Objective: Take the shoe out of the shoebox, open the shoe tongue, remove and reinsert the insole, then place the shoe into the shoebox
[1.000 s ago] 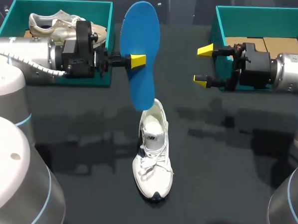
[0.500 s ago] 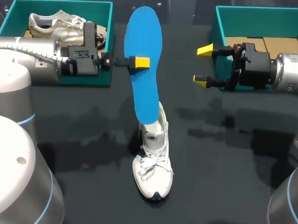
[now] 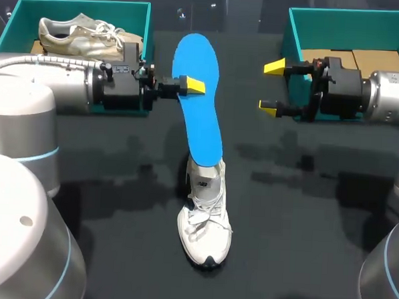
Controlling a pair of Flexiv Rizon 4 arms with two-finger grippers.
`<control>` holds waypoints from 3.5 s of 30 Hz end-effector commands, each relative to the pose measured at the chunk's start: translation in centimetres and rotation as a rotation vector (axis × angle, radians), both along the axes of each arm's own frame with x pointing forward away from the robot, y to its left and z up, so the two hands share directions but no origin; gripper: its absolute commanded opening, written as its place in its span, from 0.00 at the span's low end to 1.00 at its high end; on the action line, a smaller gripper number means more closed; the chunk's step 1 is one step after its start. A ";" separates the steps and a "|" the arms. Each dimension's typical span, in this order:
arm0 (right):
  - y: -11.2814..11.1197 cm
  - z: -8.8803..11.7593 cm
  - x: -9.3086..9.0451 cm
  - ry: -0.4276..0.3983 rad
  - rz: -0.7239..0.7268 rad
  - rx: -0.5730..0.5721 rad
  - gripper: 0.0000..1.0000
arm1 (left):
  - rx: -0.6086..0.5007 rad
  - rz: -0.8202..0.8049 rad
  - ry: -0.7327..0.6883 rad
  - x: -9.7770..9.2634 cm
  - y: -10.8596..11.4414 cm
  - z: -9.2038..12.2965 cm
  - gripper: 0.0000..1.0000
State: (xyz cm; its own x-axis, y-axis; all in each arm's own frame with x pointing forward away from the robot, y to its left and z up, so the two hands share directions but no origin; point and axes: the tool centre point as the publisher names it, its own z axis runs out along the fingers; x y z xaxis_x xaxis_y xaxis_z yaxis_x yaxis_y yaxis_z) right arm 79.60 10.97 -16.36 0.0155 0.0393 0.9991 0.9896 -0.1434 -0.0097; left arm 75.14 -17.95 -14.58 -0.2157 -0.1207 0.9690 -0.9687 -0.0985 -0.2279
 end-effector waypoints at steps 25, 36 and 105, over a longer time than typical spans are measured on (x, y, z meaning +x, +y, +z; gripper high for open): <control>-0.4 0.7 0.0 -0.025 0.000 -0.063 1.00 | -0.073 0.061 0.255 0.9 -2.3 -3.9 0.00; -1.2 3.2 -0.1 -0.029 0.017 -0.314 1.00 | -0.096 0.075 0.334 1.4 -2.8 -4.7 0.00; 13.6 10.5 -4.0 0.101 0.038 -1.672 1.00 | -0.096 0.075 0.334 1.4 -2.8 -4.7 0.00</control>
State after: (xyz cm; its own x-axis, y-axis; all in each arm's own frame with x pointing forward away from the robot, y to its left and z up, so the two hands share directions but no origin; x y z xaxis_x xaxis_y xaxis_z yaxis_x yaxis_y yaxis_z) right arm 75.35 23.82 -5.74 0.0334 0.9985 0.0433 0.9973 -0.0362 0.0645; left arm 76.63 -20.63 -19.19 0.1209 -0.0284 0.9923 -0.9779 -0.1750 0.1141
